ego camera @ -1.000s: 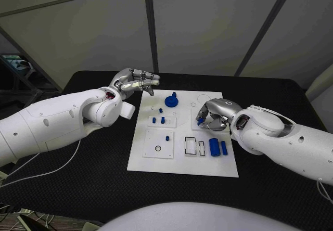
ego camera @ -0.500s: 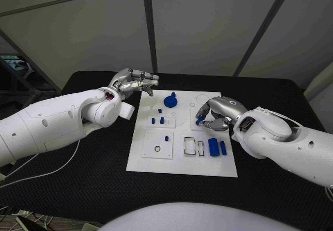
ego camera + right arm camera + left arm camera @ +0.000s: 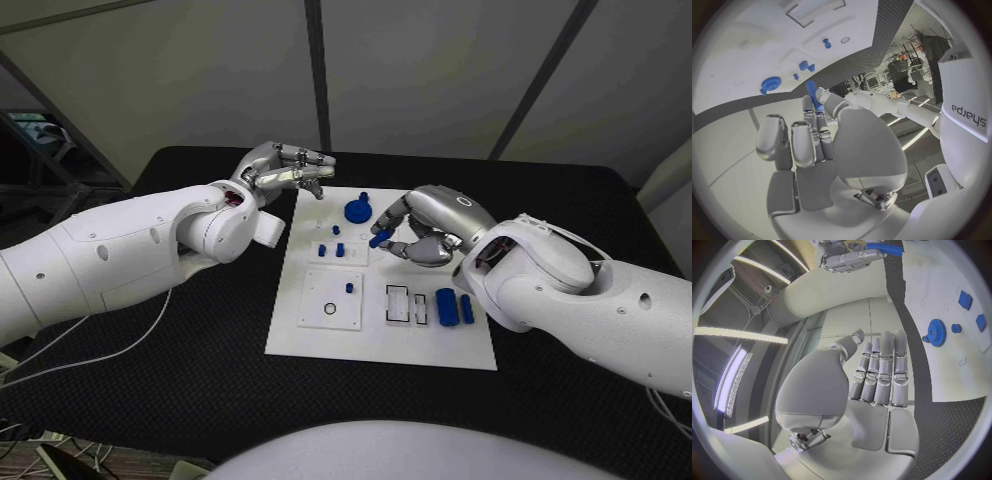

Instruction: Assemble the parts on the task board

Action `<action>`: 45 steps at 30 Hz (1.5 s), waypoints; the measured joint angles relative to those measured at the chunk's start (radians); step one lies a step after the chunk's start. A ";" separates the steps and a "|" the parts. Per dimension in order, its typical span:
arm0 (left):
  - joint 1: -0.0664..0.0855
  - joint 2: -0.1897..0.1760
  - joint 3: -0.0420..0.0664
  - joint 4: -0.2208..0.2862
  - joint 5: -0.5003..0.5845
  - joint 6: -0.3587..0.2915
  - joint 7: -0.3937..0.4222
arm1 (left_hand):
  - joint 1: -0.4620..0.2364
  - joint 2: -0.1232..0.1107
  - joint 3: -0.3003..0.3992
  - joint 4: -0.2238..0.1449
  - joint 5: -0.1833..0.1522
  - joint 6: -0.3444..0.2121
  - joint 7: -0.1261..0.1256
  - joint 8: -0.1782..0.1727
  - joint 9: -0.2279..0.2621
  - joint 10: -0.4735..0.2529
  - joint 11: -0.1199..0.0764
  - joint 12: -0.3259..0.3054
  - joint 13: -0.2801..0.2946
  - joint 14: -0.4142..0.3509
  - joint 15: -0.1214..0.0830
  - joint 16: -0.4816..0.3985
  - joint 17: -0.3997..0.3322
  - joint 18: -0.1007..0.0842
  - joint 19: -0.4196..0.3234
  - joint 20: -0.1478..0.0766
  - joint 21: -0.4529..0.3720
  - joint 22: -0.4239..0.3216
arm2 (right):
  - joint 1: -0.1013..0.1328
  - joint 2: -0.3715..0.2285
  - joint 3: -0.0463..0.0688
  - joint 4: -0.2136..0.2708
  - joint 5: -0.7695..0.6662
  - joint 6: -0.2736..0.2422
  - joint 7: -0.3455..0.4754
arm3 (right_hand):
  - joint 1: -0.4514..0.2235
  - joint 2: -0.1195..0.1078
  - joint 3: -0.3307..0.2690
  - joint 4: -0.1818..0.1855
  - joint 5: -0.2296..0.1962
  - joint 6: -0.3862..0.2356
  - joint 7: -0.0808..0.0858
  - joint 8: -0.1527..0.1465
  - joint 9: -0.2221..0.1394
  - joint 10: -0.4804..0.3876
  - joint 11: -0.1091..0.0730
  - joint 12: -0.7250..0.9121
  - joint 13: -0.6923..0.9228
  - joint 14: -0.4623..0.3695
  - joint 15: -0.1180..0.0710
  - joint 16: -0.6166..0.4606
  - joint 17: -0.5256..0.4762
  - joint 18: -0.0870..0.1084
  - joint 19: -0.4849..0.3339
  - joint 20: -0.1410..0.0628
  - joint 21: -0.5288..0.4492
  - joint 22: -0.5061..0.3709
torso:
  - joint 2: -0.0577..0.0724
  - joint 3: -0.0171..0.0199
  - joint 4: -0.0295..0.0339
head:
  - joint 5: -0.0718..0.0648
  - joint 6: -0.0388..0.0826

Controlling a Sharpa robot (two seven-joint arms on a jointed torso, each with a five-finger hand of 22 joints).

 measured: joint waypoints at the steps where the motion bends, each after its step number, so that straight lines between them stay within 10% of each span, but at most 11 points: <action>1: 0.000 0.001 0.000 0.000 0.000 0.000 0.000 | 0.000 0.000 0.000 0.000 0.000 0.000 0.000 0.000 0.000 0.000 0.000 0.000 0.000 0.000 0.000 0.000 -0.001 0.000 0.000 0.000 0.000 0.000 | 0.000 0.004 -0.002 -0.001 0.001 0.000 0.001 | 0.000 0.000 0.000 0.000 0.000 0.000 0.000 0.000 0.000 0.000 0.000 0.000 0.000 0.000 0.000 0.000 0.000 0.000 0.000 0.000 0.000 0.000 | 0.000 0.0000 0.0001 | 0.001 0.000; 17: 0.000 0.022 0.000 -0.013 0.000 0.003 0.000 | 0.000 0.000 -0.006 0.000 0.000 0.000 0.000 0.000 0.000 0.000 0.000 0.000 0.000 0.000 0.000 0.000 -0.001 0.000 0.000 0.000 0.000 -0.001 | -0.009 0.130 -0.121 -0.060 0.013 0.027 0.031 | 0.000 0.000 0.000 0.000 -0.002 -0.002 0.001 -0.005 -0.002 0.000 0.000 -0.004 -0.001 0.000 0.000 0.000 -0.001 0.000 0.000 0.000 0.000 -0.002 | 0.001 0.0009 0.0007 | 0.028 -0.001; 45: 0.000 0.028 0.000 -0.016 0.000 0.010 0.000 | 0.000 0.000 -0.005 0.000 0.000 0.000 0.000 0.000 0.000 0.000 0.000 0.000 0.000 0.000 0.000 0.000 -0.001 0.000 0.000 0.000 0.000 -0.001 | -0.016 0.177 -0.152 -0.101 -0.001 0.102 0.037 | 0.000 -0.001 0.000 0.000 0.001 -0.009 0.001 -0.005 -0.002 0.000 0.000 -0.004 -0.001 0.000 0.000 0.000 -0.004 0.000 0.000 0.000 0.000 -0.004 | 0.001 0.0006 0.0009 | 0.044 -0.012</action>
